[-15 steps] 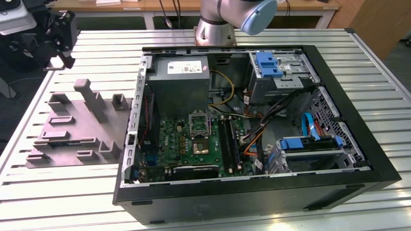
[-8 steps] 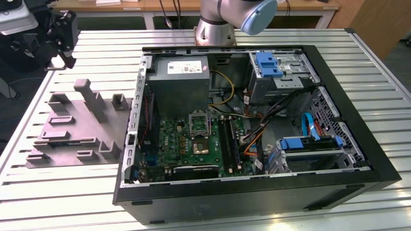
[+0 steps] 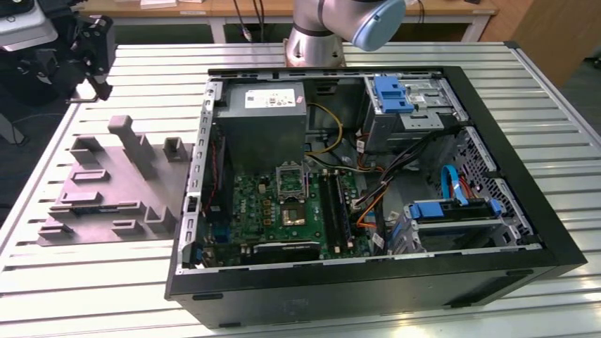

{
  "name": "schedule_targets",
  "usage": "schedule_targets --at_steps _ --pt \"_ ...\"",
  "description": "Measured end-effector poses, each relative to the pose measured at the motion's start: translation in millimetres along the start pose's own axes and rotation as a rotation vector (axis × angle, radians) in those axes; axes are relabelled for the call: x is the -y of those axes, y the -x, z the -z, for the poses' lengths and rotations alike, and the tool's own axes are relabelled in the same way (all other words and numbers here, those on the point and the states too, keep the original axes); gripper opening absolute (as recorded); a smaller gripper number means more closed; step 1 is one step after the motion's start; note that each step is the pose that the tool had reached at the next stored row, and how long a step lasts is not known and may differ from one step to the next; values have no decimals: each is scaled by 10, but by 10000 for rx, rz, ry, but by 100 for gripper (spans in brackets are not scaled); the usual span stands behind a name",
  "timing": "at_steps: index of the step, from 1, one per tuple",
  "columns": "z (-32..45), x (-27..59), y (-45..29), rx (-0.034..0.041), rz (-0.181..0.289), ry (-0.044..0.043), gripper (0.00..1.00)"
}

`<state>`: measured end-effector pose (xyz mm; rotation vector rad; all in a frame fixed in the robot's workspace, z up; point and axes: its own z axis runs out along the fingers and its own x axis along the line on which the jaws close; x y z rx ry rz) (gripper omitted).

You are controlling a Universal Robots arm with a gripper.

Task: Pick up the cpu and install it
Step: 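Pick up the cpu and move it towards the insertion slot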

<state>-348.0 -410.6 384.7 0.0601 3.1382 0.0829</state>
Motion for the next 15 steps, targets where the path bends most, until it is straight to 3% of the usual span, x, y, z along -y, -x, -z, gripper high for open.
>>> schedule_targets --at_steps 15 --pt "0 -1 35 -1 0 -1 47"
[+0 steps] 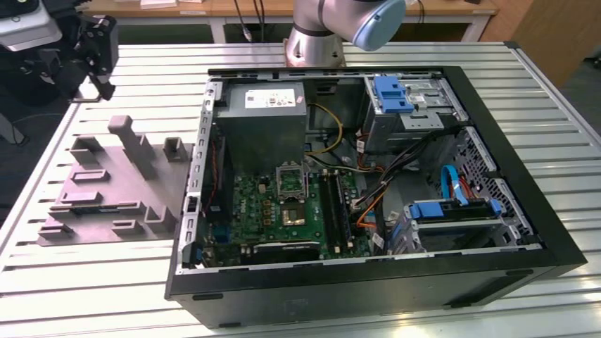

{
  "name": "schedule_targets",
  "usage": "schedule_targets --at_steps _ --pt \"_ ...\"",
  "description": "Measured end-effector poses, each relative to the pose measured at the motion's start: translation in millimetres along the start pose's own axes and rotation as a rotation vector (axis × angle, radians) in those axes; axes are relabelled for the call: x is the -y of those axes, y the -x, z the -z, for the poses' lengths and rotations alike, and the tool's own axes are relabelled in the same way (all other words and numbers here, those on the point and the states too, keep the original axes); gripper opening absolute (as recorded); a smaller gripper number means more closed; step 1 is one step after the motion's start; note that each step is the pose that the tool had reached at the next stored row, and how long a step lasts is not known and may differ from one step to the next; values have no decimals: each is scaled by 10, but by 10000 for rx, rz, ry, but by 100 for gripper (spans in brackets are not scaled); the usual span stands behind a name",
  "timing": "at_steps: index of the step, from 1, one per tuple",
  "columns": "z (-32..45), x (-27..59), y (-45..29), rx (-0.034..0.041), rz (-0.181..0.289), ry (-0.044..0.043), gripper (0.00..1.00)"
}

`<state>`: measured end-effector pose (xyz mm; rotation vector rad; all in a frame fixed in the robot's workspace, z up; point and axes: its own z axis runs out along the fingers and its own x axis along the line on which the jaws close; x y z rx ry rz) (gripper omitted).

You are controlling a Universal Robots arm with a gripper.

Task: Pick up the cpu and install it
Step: 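Pick up the cpu and move it towards the insertion slot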

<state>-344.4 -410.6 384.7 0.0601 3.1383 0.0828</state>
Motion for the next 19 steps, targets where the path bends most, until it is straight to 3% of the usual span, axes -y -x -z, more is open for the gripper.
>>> schedule_targets --at_steps 19 --pt "-1 -2 49 1 0 1 47"
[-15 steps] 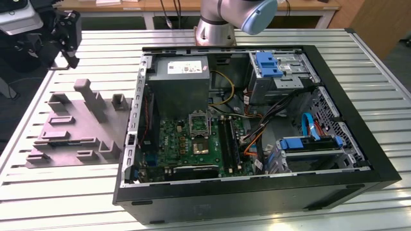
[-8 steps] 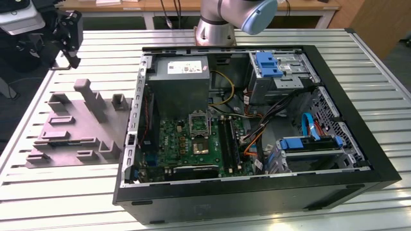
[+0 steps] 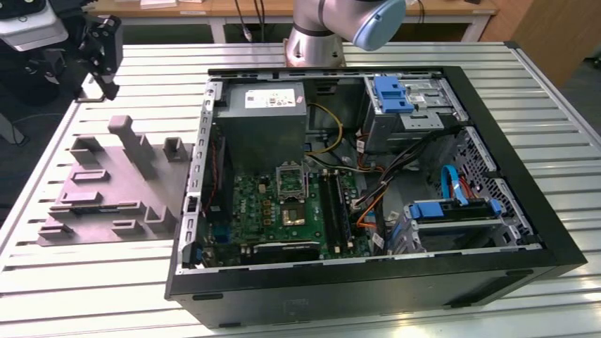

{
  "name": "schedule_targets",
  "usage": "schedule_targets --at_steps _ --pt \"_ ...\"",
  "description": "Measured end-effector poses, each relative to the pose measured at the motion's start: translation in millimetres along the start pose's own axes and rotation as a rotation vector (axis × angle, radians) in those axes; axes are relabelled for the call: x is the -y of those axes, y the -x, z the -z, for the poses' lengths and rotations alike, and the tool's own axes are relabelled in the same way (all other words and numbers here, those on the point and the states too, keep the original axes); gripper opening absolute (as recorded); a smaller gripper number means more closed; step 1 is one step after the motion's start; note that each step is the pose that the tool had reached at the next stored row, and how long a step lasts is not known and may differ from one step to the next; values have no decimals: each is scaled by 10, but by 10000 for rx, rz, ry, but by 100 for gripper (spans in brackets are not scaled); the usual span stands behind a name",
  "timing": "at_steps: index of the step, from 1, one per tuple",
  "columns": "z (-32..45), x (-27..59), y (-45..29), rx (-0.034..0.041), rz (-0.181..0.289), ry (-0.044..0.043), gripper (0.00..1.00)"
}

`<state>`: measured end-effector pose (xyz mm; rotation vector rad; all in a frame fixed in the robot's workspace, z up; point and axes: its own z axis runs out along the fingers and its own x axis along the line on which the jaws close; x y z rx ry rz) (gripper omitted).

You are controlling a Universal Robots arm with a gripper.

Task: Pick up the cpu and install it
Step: 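Pick up the cpu and move it towards the insertion slot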

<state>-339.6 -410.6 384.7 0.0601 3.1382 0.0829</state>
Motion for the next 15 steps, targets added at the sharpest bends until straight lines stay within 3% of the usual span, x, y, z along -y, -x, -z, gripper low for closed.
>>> schedule_targets --at_steps 15 --pt "0 -1 38 -1 0 -1 47"
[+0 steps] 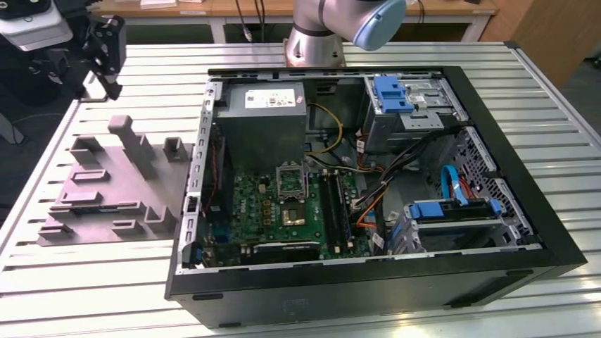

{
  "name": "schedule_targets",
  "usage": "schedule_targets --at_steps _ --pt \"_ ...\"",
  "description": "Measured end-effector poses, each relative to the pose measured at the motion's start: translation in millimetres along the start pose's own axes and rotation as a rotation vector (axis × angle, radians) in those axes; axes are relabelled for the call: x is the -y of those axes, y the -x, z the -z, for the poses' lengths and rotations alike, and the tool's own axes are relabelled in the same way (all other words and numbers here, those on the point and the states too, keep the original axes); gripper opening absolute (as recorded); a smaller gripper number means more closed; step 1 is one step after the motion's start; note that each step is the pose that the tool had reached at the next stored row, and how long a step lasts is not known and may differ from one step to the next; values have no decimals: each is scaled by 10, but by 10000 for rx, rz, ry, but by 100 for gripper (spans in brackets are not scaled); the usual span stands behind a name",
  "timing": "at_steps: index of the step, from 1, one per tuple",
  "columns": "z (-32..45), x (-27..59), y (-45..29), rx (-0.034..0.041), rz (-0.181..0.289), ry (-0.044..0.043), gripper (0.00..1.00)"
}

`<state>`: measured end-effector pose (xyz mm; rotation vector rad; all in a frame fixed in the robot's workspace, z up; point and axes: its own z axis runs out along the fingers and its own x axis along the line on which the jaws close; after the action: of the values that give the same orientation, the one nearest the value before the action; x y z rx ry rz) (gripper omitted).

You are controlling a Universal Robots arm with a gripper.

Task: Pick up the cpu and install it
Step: 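Pick up the cpu and move it towards the insertion slot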

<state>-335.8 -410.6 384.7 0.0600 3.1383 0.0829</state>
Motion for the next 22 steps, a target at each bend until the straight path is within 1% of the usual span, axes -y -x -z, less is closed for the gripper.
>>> schedule_targets --at_steps 22 --pt "0 -2 43 0 1 0 47"
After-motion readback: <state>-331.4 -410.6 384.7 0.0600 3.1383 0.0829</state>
